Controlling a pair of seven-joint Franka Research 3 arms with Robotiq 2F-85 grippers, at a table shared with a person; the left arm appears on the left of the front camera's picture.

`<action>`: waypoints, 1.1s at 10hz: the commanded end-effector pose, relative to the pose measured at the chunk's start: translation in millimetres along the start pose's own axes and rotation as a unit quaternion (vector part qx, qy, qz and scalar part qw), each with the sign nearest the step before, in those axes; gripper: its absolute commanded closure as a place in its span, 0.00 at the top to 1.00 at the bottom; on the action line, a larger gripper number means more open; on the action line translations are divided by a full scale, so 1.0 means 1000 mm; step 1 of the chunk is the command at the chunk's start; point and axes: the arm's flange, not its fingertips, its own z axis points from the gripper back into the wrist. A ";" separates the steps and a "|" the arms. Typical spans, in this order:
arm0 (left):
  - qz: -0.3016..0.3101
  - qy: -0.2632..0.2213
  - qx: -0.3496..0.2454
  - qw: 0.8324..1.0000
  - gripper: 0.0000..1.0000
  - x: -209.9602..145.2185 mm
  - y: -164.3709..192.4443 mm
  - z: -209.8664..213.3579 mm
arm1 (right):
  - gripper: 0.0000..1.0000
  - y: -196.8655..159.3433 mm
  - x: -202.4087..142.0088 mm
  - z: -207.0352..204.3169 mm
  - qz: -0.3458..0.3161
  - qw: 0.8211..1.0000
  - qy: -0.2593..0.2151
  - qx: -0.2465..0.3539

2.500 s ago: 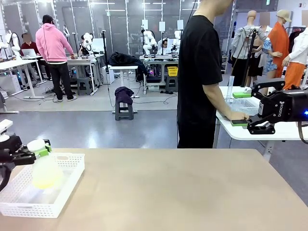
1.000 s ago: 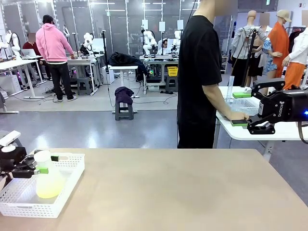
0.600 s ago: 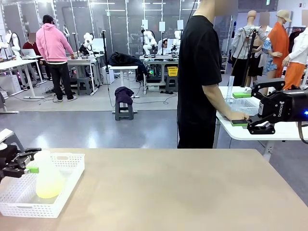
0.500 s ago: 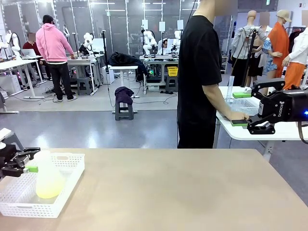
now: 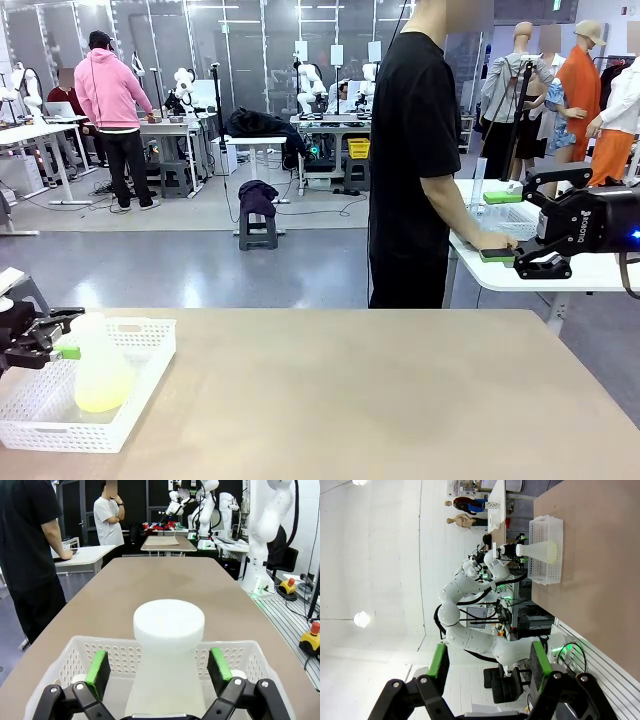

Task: Prepare the solutions needed for the experiment.
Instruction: When the human places the Big flask in the center of the table, pick up the Big flask and place it in the left Organizing basket.

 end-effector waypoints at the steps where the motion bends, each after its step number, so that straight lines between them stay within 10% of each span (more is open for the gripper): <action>1: -0.001 0.002 -0.004 1.000 1.00 0.002 0.000 -0.001 | 0.82 0.001 0.000 0.000 0.002 1.000 0.002 0.004; 8: -0.019 0.133 0.047 0.990 1.00 0.053 0.012 0.091 | 0.82 0.001 0.000 0.000 0.002 1.000 0.002 0.004; 11: 0.213 0.061 0.063 0.973 1.00 0.113 -0.005 0.076 | 0.82 0.001 0.000 0.000 0.002 1.000 0.002 0.004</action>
